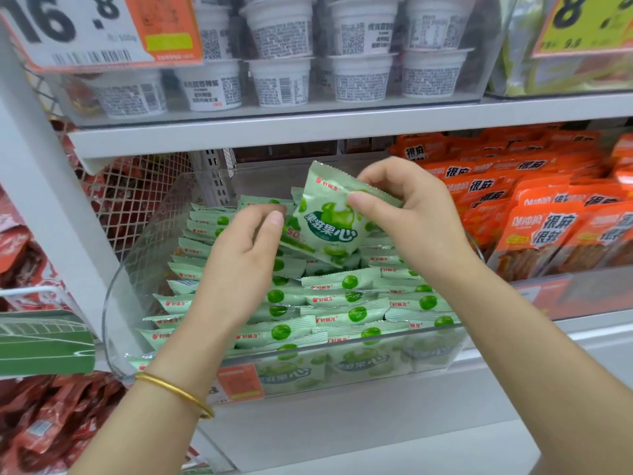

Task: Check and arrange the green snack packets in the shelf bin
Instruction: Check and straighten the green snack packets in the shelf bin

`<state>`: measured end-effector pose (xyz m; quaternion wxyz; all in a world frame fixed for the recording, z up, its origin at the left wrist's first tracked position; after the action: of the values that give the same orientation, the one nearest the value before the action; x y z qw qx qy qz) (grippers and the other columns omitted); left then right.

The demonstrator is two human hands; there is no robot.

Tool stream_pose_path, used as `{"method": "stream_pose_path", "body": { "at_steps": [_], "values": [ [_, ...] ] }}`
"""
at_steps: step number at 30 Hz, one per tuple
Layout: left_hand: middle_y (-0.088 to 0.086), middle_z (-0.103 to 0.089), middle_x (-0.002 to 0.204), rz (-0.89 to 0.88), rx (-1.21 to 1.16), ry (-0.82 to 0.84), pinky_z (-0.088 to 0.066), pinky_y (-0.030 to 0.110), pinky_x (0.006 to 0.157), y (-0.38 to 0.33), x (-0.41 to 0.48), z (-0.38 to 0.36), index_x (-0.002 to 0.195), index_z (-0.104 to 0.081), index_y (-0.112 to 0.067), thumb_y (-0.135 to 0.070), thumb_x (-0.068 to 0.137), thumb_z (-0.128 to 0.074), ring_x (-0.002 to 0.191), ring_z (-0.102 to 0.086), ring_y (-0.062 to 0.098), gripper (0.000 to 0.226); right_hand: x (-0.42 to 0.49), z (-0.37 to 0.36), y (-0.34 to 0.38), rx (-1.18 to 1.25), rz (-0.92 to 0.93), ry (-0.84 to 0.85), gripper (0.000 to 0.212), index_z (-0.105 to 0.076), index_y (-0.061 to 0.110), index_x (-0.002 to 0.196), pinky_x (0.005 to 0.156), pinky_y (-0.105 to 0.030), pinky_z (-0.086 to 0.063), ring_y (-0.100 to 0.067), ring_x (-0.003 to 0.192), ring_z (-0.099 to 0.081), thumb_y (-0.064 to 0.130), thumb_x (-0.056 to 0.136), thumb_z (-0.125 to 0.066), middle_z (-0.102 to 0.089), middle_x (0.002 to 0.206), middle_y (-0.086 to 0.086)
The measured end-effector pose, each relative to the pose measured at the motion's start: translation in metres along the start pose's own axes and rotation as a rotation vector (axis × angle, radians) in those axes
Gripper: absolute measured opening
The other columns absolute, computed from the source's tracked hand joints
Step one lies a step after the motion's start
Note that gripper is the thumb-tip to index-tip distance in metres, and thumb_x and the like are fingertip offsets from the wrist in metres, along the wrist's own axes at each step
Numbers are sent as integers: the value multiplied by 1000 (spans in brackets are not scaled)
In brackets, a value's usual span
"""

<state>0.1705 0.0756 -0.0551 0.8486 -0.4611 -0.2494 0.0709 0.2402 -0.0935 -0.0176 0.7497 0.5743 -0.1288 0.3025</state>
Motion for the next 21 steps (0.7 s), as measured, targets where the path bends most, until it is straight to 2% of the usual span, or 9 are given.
{"method": "stream_pose_path", "body": {
  "at_steps": [2, 3, 6, 9, 11, 14, 17, 21],
  "values": [
    [-27, -64, 100, -9, -133, 114, -39, 1, 75, -8, -5, -8, 109, -62, -34, -38, 95, -43, 97, -55, -13, 23, -4, 2, -4, 134, -55, -19, 17, -60, 23, 79, 69, -22, -50, -6, 76, -59, 8, 83, -67, -64, 83, 4],
    [-24, -66, 99, -16, -182, 166, -40, 1, 74, -11, -7, -12, 105, -62, -34, -37, 92, -47, 94, -57, -13, 21, -5, 4, -6, 174, -78, -38, 17, -60, 24, 79, 69, -24, -50, -7, 75, -60, 8, 83, -67, -64, 82, 4],
    [-13, -72, 99, -14, -265, 187, -47, 8, 77, -14, -10, -13, 104, -65, -26, -17, 89, -59, 93, -65, -1, 19, -8, 6, -13, 285, -155, -59, 15, -62, 23, 81, 65, -29, -51, -11, 73, -62, 9, 83, -68, -66, 79, 2],
    [-10, -73, 100, 25, -316, 167, -50, 16, 83, -9, -11, -8, 106, -67, -23, -12, 89, -60, 96, -67, 5, 21, -11, -3, -19, 361, -239, 32, 11, -63, 18, 91, 61, -34, -55, -15, 72, -65, 19, 81, -68, -69, 84, -2],
    [-9, -73, 101, 39, -335, 191, -51, 16, 83, -7, -13, -8, 109, -66, -21, -14, 89, -59, 97, -67, 6, 22, -13, -8, -22, 395, -290, 93, 14, -64, 15, 92, 53, -31, -55, -17, 67, -66, 21, 80, -66, -71, 79, -2],
    [-9, -73, 99, 35, -384, 259, -48, 10, 75, -10, -15, -13, 110, -66, -17, -16, 83, -61, 93, -67, 3, 27, -14, -7, -24, 398, -310, 89, 2, -64, 11, 84, 45, -25, -52, -16, 56, -65, 13, 85, -63, -70, 68, -2],
    [-10, -73, 103, 21, -412, 311, -48, 10, 75, -12, -17, -17, 109, -64, -20, -14, 77, -63, 95, -67, 3, 32, -14, -5, -26, 403, -312, 46, 6, -64, 10, 81, 44, -26, -52, -16, 55, -64, 12, 86, -62, -70, 66, -2],
    [-7, -72, 107, 14, -416, 326, -49, 12, 79, -12, -18, -18, 114, -62, -16, -4, 81, -61, 99, -66, 6, 35, -14, -4, -26, 399, -305, 9, 12, -63, 12, 75, 46, -30, -51, -18, 54, -63, 13, 86, -63, -68, 64, -2]
  ]
}}
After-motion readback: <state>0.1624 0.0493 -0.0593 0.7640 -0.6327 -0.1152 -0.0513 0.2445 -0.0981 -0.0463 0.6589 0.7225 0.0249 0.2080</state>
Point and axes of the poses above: each hand's wrist, its own x-axis towards the middle knuckle, its own z-axis out of the back of the hand, y = z × x, the point moved 10 cm from there along x, towards the middle knuckle
